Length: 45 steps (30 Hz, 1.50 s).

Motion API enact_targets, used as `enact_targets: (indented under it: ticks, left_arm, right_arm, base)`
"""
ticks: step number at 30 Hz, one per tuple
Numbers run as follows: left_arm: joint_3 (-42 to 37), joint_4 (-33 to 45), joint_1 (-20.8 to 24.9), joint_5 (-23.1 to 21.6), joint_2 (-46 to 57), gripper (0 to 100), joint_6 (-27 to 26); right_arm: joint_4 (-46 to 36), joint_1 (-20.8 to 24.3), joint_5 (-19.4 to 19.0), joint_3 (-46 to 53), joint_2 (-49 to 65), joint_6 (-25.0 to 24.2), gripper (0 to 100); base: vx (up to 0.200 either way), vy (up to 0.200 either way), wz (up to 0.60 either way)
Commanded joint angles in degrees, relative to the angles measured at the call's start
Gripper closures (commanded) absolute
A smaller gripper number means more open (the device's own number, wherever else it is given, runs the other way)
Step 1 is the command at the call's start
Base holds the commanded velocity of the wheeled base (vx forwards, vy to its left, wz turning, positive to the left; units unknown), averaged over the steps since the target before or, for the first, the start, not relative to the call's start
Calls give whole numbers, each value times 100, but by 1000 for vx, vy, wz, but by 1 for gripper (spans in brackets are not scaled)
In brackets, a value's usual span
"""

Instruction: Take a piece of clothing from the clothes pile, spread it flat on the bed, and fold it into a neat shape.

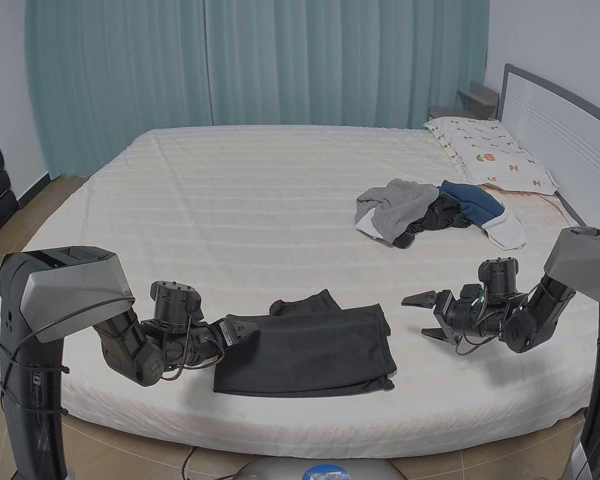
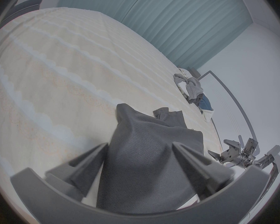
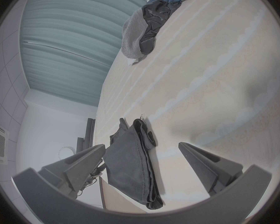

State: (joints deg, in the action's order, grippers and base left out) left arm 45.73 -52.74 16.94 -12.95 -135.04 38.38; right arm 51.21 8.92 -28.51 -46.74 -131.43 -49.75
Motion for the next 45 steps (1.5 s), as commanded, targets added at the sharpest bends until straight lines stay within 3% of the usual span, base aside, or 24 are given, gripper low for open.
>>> enact_targets:
  ticks: [1, 28, 45]
  left_arm:
    - [-11, 62, 11, 38, 12, 100, 21]
    - [-143, 0, -7, 275, 135, 100, 12]
    - [-205, 35, -42, 389, 285, 100, 30]
  right_arm:
    - [-6, 22, -5, 16, -41, 0, 0]
    - [20, 83, 13, 68, -111, 0, 0]
    - [64, 118, 30, 86, -120, 18, 0]
  base:
    - [0, 0, 0]
    - [0, 0, 0]
    - [0, 200, 0]
